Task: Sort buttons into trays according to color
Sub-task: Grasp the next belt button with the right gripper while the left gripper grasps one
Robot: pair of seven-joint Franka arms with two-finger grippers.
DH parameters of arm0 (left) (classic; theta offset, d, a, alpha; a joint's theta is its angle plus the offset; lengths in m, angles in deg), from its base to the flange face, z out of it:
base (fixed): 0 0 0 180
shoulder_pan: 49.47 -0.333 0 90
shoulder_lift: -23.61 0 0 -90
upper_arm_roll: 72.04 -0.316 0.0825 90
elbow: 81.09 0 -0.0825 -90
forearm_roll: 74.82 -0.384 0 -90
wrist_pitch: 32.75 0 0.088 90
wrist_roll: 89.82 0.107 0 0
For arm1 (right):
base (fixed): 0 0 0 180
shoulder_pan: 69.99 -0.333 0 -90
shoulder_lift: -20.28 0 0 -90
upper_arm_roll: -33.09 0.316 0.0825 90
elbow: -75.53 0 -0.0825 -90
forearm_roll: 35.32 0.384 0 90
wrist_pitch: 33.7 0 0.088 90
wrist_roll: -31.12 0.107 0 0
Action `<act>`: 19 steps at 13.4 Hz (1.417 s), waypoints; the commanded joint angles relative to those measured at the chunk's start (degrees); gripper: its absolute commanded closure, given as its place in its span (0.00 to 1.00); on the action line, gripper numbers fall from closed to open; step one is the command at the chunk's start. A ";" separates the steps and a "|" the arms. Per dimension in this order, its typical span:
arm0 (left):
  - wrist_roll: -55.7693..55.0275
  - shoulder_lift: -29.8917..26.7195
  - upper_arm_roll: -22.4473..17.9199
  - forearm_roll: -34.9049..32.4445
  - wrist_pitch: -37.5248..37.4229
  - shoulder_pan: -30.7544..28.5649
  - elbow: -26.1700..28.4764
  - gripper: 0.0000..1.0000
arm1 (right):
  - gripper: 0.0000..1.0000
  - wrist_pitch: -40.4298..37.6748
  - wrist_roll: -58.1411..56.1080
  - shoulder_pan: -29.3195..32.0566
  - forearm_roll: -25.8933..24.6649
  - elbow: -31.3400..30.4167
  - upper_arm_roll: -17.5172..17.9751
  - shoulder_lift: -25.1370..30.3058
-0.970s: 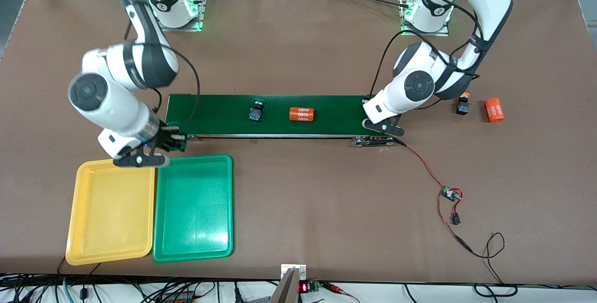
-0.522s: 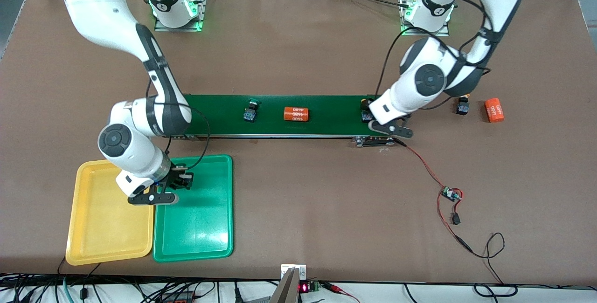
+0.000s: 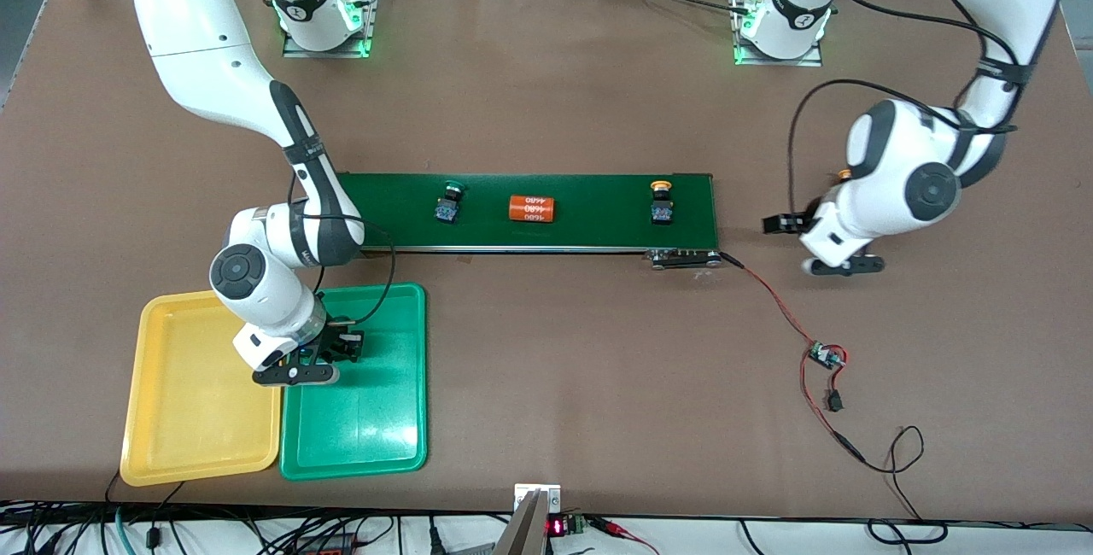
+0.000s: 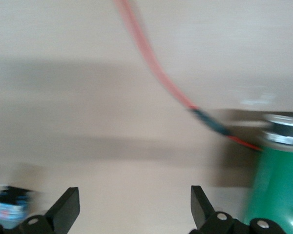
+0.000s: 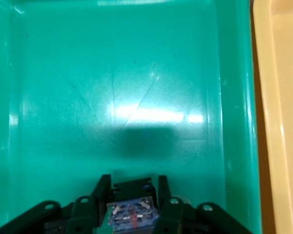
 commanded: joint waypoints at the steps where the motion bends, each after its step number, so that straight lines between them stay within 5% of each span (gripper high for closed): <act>1: 3.60 2.02 0.40 -4.07 -1.61 -4.87 0.14 0.00 | 0.00 -5.42 -1.07 0.34 -0.32 0.00 0.47 2.96; 6: 18.30 2.65 0.40 -6.52 -1.61 -11.13 3.21 0.00 | 0.00 -22.22 -1.86 1.04 0.29 -3.41 0.73 12.00; 8: 18.48 2.29 0.49 -11.79 -1.61 -12.27 4.36 0.00 | 0.00 -20.06 -1.08 1.56 1.08 -14.53 0.82 20.32; 12: 18.48 1.77 0.57 -11.90 -1.43 -13.77 7.87 0.00 | 0.00 -13.11 1.46 2.01 5.57 -35.74 0.82 34.06; 17: 18.75 0.71 0.66 -11.90 -1.52 -14.82 10.34 0.00 | 0.00 -10.38 11.12 -6.50 5.22 -38.94 0.74 34.26; 18: 18.92 0.62 0.66 -11.90 -1.61 -14.82 10.34 0.11 | 0.00 -9.94 13.67 -9.30 4.08 -38.85 0.65 33.56; 19: 21.18 0.71 0.58 -11.90 -1.70 -14.82 10.34 0.34 | 0.00 -9.76 15.87 -11.42 2.16 -38.68 0.65 32.86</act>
